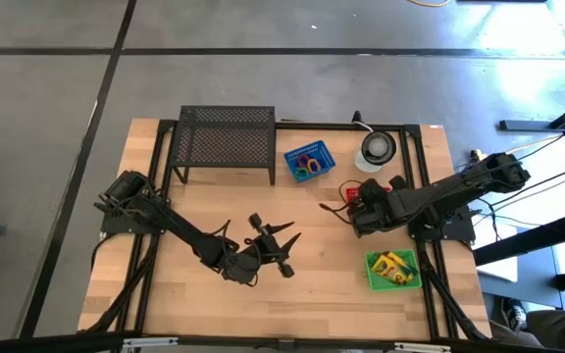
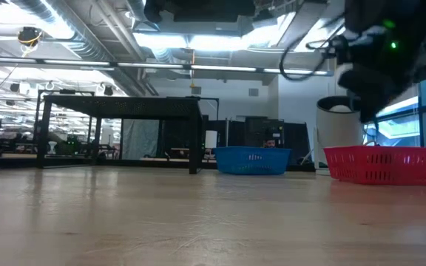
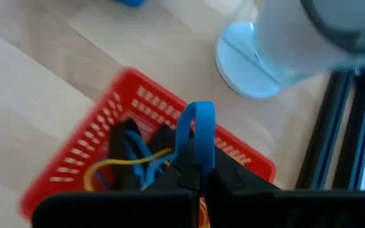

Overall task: Pick & Place Office Desk Supplies
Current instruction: Put the blue rubber band into the red bin

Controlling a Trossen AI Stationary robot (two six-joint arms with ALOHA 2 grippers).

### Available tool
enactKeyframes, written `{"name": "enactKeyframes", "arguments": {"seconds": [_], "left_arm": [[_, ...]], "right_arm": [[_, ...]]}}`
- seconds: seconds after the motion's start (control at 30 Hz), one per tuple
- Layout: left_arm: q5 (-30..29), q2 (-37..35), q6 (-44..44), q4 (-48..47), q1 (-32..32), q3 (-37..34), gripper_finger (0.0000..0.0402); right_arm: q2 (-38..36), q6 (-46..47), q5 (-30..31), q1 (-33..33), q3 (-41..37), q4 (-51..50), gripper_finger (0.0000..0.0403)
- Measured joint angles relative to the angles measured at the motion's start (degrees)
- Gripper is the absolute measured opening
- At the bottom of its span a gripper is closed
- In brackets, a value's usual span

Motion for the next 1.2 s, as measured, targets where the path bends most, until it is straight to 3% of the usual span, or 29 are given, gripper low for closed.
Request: {"name": "enactKeyframes", "arguments": {"seconds": [0.37, 0.67, 0.93, 1.2], "left_arm": [[0.21, 0.0, -0.02, -0.85, 0.0, -0.01, 0.0146], [1.88, 0.0, -0.04, -0.87, 0.0, -0.01, 0.0146], [2.08, 0.0, -0.85, -0.87, 0.0, -0.01, 0.0146], [9.45, 0.0, -1.11, -0.87, 0.0, -0.01, 0.0145]], "right_arm": [[0.02, 2.27, -5.26, -0.75, -5.16, 3.06, 0.0005], [0.04, 1.92, -5.28, -0.75, -5.65, 3.8, 0.0012], [0.04, 0.53, -5.13, -0.75, -5.65, 3.81, 0.0076], [0.04, -1.71, -8.45, -0.75, -5.65, 3.81, 0.0169]]}}
